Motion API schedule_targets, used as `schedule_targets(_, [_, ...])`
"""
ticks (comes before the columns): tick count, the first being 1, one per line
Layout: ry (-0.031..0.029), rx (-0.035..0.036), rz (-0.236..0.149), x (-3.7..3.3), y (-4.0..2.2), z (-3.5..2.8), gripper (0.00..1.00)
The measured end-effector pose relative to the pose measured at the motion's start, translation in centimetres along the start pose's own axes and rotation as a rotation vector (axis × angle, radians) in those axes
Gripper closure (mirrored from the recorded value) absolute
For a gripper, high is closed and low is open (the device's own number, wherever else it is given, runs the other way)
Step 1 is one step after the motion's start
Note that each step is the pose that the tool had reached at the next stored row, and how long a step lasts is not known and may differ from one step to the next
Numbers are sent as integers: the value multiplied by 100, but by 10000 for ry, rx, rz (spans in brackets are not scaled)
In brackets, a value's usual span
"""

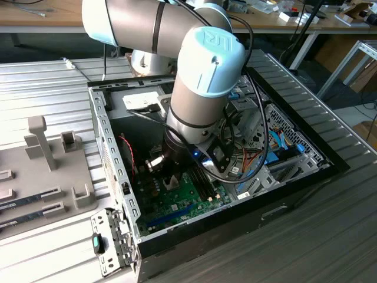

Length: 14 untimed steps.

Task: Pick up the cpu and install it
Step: 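Place the cpu into insertion slot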

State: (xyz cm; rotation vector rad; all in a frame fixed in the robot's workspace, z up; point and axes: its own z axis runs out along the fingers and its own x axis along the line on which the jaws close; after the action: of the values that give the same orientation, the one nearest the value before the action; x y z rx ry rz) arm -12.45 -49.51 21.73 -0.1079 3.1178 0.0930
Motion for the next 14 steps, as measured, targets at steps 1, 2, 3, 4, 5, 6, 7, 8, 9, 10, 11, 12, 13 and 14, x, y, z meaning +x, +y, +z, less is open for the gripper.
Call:
schedule_targets(1, [28, -1, 3, -23, 0, 0, 68])
schedule_targets(2, [72, -5, 7, -54, -2, 1, 68])
schedule_targets(3, [149, -10, 12, -107, -6, 2, 74])
schedule_targets(4, [233, -19, 16, -157, -9, 3, 80])
schedule_targets(5, [328, -28, 23, -212, -14, 5, 86])
schedule_targets(6, [397, -38, 27, -253, -16, 6, 89])
schedule_targets(7, [516, -64, 34, -332, -22, 9, 89])
schedule_targets(8, [614, -111, 39, -411, -26, 11, 89])
schedule_targets(9, [647, -145, 41, -454, -28, 12, 89])
schedule_targets(10, [670, -183, 42, -499, -30, 12, 89])
schedule_targets(11, [692, -240, 44, -545, -27, 14, 89])
schedule_targets(12, [708, -309, 43, -601, -8, 16, 89])
schedule_targets(13, [717, -392, 42, -640, 14, 18, 89])
schedule_targets(14, [730, -481, 42, -670, 32, 20, 89])
